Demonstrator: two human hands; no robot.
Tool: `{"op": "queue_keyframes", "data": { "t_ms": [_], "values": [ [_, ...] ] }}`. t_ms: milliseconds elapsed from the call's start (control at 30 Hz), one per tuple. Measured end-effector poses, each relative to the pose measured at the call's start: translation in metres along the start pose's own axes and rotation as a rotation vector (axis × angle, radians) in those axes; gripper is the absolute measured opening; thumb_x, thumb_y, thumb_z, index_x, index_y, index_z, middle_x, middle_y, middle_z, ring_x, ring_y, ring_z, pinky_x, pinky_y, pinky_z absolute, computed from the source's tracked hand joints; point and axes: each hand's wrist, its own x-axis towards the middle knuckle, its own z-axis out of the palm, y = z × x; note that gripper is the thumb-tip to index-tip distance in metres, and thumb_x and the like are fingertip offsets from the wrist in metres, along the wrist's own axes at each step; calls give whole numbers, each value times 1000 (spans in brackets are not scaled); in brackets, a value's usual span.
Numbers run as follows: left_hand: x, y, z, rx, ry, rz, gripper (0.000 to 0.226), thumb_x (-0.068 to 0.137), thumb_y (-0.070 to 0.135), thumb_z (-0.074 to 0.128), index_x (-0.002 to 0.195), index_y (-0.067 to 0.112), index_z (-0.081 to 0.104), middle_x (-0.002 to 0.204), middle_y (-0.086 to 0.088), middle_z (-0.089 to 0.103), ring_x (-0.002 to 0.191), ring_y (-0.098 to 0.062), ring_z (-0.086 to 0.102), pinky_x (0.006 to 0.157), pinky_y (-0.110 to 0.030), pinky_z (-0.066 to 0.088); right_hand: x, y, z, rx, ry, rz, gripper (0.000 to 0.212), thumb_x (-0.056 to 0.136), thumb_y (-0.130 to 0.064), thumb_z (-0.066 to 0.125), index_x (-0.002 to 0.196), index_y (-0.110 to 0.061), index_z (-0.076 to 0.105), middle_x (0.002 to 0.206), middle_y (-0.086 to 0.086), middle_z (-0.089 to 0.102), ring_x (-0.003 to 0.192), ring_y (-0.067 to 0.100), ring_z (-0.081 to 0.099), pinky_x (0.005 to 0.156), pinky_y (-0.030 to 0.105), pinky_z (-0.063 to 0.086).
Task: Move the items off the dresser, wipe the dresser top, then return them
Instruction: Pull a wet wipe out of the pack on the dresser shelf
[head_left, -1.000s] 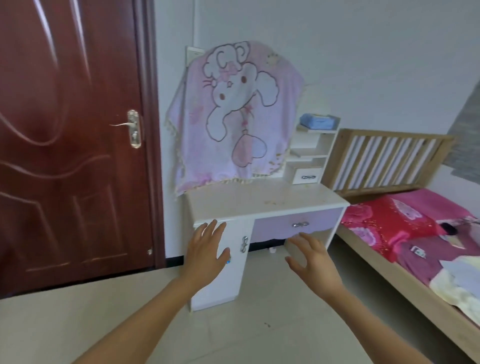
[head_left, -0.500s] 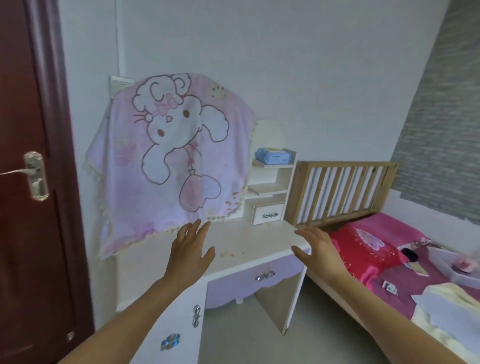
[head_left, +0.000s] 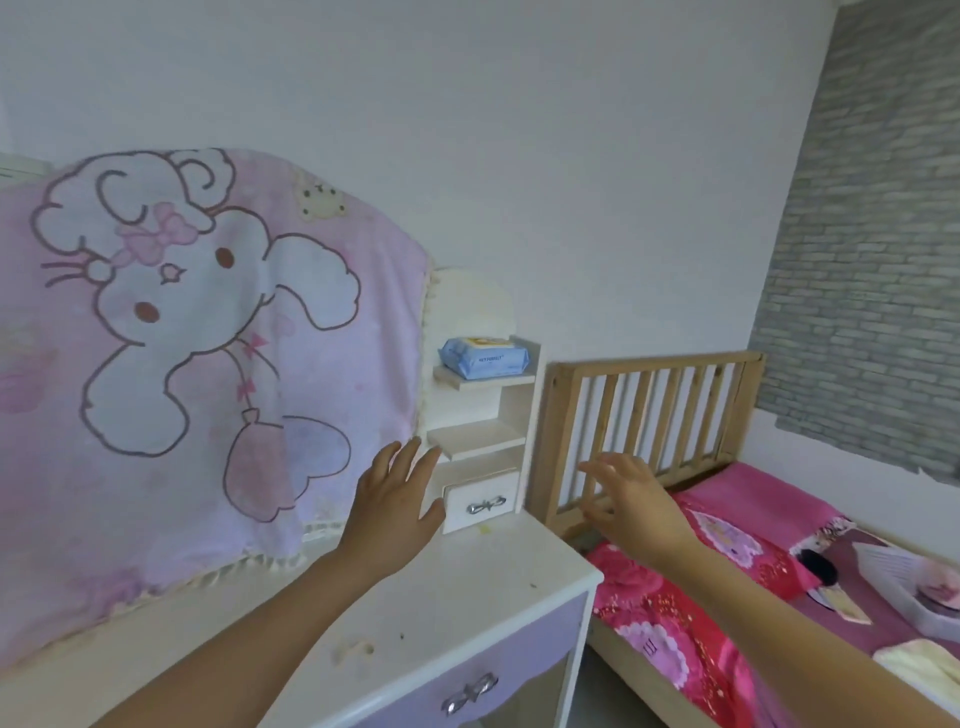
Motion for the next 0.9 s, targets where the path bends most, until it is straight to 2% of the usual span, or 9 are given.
{"op": "queue_keyframes", "data": {
  "t_ms": [133, 333, 433, 500, 567, 633, 700, 800, 900],
  "values": [
    [69, 29, 28, 33, 29, -49, 59, 90, 44, 28, 144, 23, 18, 155, 2, 10, 142, -21, 4, 111, -35, 18, 57, 55, -5, 0, 8, -52, 47, 93, -34, 47, 138, -21, 36, 145, 3, 34, 136, 20, 24, 110, 32, 24],
    [148, 54, 79, 4, 25, -176, 56, 95, 38, 36, 145, 23, 15, 155, 2, 7, 142, -19, 2, 113, -37, 16, 157, 110, -6, 74, 56, -151, 45, 94, -33, 45, 137, -21, 38, 145, 3, 34, 135, 20, 27, 106, 31, 28],
    [165, 45, 104, 63, -5, -208, 79, 74, 61, 7, 145, 26, 13, 156, 3, 5, 142, -19, 1, 114, -37, 14, 195, 123, 19, 116, 9, -190, 46, 93, -35, 45, 136, -22, 38, 146, 3, 32, 135, 19, 25, 107, 29, 25],
    [180, 34, 120, 125, -28, -226, 96, 58, 58, -7, 145, 25, 15, 155, 1, 6, 143, -19, 3, 113, -37, 15, 216, 128, 43, 119, -62, -222, 48, 93, -36, 45, 138, -23, 35, 147, 4, 29, 136, 20, 25, 108, 29, 24],
    [203, 24, 131, 133, -39, -235, 89, 64, 55, 2, 141, 20, 31, 152, -7, 23, 140, -28, 20, 109, -43, 27, 240, 129, 64, 132, -114, -247, 50, 93, -37, 46, 139, -26, 31, 149, 5, 25, 136, 21, 24, 108, 31, 27],
    [233, 13, 138, 134, -77, -255, 67, 72, 47, 24, 120, 14, 58, 128, -13, 56, 115, -36, 55, 83, -46, 51, 270, 129, 77, 117, -136, -290, 52, 93, -37, 46, 141, -28, 28, 150, 5, 22, 138, 20, 18, 108, 30, 25],
    [264, -2, 144, 138, -47, -262, 57, 73, 44, 33, 109, 13, 65, 114, -12, 65, 100, -34, 64, 69, -41, 55, 304, 130, 88, 75, -118, -330, 52, 93, -37, 46, 141, -28, 28, 150, 4, 21, 138, 19, 17, 106, 30, 28],
    [313, -21, 150, 27, 148, -203, 76, 74, 52, 20, 129, 10, 50, 138, -14, 46, 128, -34, 42, 96, -46, 41, 363, 134, 98, 156, -98, -310, 50, 92, -33, 47, 139, -27, 31, 147, 3, 27, 136, 18, 22, 102, 28, 30],
    [363, -34, 154, -62, 262, -204, 92, 64, 63, 8, 139, 17, 35, 150, -3, 28, 139, -20, 23, 108, -34, 25, 422, 137, 106, 249, -81, -296, 47, 92, -27, 49, 137, -23, 36, 141, 4, 36, 130, 19, 29, 100, 24, 29]
  ]
}}
